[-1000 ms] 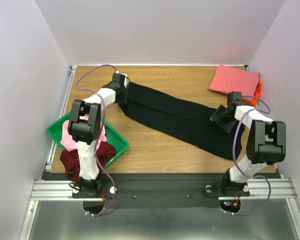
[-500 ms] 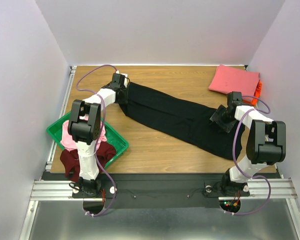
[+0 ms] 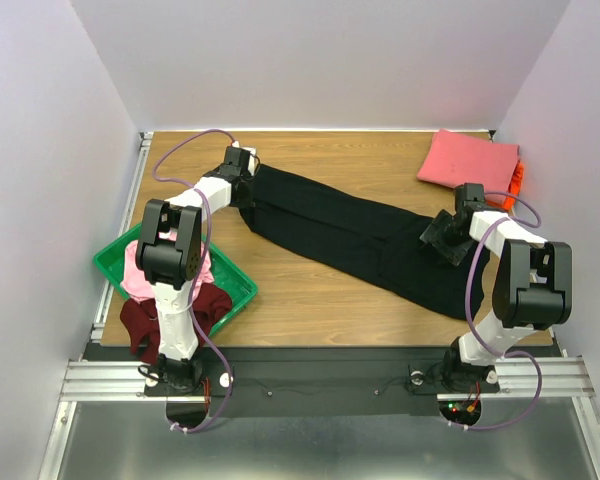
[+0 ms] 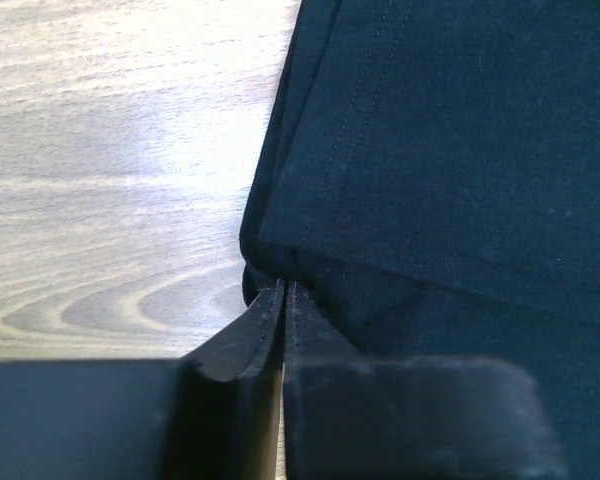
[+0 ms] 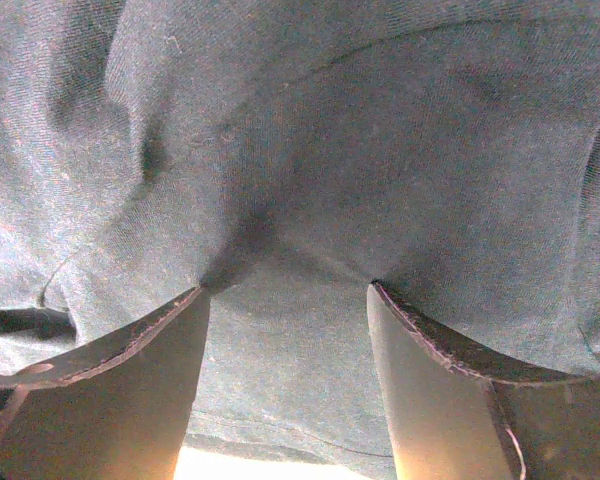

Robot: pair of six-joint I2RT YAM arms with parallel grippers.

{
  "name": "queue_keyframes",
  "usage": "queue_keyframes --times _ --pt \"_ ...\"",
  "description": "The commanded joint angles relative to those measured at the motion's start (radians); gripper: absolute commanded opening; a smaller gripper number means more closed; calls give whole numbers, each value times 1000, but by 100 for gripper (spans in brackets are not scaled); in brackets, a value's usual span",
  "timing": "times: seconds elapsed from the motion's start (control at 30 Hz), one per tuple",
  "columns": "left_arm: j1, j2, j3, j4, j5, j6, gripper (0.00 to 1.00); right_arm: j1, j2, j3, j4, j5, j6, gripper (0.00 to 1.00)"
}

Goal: Fold and stack the t-shirts
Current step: Fold the tshirt

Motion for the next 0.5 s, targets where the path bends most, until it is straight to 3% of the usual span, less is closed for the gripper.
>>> queue_keyframes --times 0.0,0.23,0.47 --pt "-3 -32 -19 -19 -29 12 0 -34 74 -45 -29 104 -24 71" --pt "56 -79 0 -70 -121 -28 0 -48 86 -48 -32 112 -27 71" --pt "122 -127 -47 -103 -100 -60 0 -57 100 -45 -34 117 -30 71"
